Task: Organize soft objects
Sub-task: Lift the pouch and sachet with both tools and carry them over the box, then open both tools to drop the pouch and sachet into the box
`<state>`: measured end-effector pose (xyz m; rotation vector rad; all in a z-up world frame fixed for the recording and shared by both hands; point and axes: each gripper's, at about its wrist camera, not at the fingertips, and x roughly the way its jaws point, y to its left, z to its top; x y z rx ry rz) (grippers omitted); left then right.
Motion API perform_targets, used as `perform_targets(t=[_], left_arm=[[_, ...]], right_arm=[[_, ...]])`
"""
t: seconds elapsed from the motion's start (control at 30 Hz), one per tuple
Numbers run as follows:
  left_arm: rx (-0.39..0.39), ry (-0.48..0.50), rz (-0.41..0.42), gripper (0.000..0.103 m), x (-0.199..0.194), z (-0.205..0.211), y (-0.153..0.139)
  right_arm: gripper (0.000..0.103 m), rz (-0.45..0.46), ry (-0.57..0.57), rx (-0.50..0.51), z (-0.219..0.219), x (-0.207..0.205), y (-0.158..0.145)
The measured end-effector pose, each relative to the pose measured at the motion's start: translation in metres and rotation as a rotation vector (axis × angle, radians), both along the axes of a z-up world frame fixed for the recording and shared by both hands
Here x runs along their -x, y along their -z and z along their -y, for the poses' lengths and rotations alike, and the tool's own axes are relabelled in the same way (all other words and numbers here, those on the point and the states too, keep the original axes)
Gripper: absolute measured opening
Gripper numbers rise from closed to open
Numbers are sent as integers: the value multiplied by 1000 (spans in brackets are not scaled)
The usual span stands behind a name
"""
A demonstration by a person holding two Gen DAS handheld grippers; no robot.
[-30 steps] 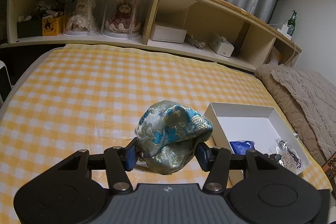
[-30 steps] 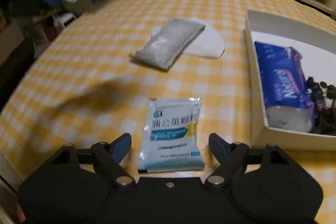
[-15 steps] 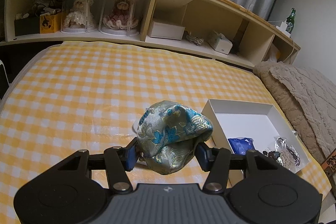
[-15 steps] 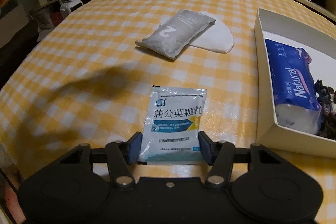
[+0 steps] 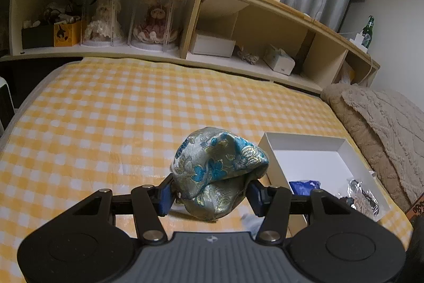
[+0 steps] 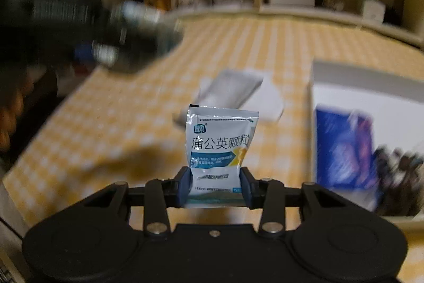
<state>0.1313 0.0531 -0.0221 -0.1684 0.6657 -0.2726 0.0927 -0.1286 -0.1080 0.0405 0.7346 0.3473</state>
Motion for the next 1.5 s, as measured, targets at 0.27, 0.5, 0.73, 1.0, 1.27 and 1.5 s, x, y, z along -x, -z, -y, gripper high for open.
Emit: perform_targets(t=[0.27,0.5,0.73,1.0,1.27,1.5], left_arm=[[-6,7,47,55,-2,9,-11],[-7,15,83,56,-11,22,-23],[3,68,89,56,-35,60,-29],[-43,177,68,56,-64,123,-11],[-60,272,17,56,-96,190,17],[-99,289,-8,58,-124,225,42]], right_arm=[[42,110,66,-54,42,-11,-49],[42,197,88,-61,76,-30,-79],[43,228,146,-60,116,-56,-88],[43,178,252,-98,171,-75,-66],[43,98,296,-135,202,-88,-39],[43,31,317,-144,219,-100,-17]])
